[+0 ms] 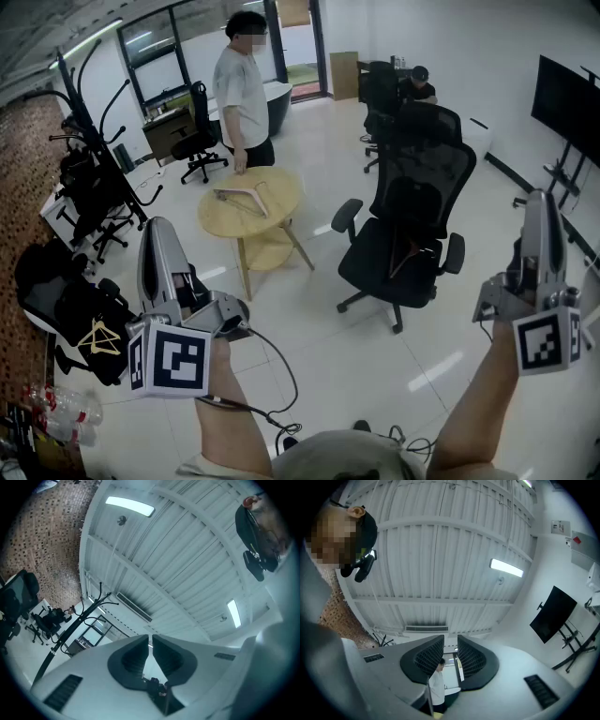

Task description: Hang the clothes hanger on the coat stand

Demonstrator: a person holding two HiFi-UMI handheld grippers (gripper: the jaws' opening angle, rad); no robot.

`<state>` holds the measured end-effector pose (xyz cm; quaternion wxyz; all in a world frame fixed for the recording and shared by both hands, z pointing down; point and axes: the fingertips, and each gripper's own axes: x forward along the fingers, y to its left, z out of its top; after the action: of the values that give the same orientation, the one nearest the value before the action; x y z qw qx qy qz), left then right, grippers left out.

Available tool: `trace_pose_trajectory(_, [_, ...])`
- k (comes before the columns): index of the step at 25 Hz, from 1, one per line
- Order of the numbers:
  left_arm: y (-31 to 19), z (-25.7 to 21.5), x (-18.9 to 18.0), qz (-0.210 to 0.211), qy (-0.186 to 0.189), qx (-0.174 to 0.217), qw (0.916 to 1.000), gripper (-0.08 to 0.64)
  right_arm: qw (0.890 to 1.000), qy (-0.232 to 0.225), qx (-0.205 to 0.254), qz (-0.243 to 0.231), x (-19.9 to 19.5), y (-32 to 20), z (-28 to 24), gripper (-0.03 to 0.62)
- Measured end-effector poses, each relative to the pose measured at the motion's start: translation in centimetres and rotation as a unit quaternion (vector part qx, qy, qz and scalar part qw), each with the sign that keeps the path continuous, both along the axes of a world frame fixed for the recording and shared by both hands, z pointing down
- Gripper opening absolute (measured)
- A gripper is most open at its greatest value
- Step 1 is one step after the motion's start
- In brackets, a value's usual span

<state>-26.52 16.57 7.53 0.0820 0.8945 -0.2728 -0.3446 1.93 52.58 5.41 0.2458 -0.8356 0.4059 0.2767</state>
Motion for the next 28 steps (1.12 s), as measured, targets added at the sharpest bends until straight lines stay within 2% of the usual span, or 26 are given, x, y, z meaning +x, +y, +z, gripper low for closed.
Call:
trace_pose_trajectory(9, [6.6,3.5,11.7,0.006,-0.086,0.034,0.9957,0.044,0.997,-0.011,-0.075,0.030,7.5,3.5,3.4,0.048])
trace_pose_trajectory(12, [8.0,4.5,15.4,0.022,-0.120,0.056,0.9910,0.044,0.994,-0.022,-0.102,0.042,9.4,3.2,4.9,0.048])
trace_pose_trajectory(14, [8.2,5.7,17.9,0.032,-0.148,0.070,0.9859,0.044,0.991,-0.027,-0.121,0.048,10.3,2.2,6.0,0.072])
trace_pose_trajectory(19, [5.1,8.3,23.0,0.066,-0.175,0.074,0.9796,0.044,0.985,-0.035,-0.158,0.062,12.3,-2.5,7.9,0.072])
trace_pose_trajectory(25, [-0.4,8.9,29.8,0.119,-0.195,0.092,0.9692,0.070,0.975,-0.042,-0.192,0.106,15.2,-9.0,7.5,0.072])
trace_pose_trajectory(28, [-2.5,9.2,31.7,0.142,-0.197,0.096,0.9654,0.084,0.968,-0.048,-0.210,0.127,15.8,-11.5,7.8,0.072])
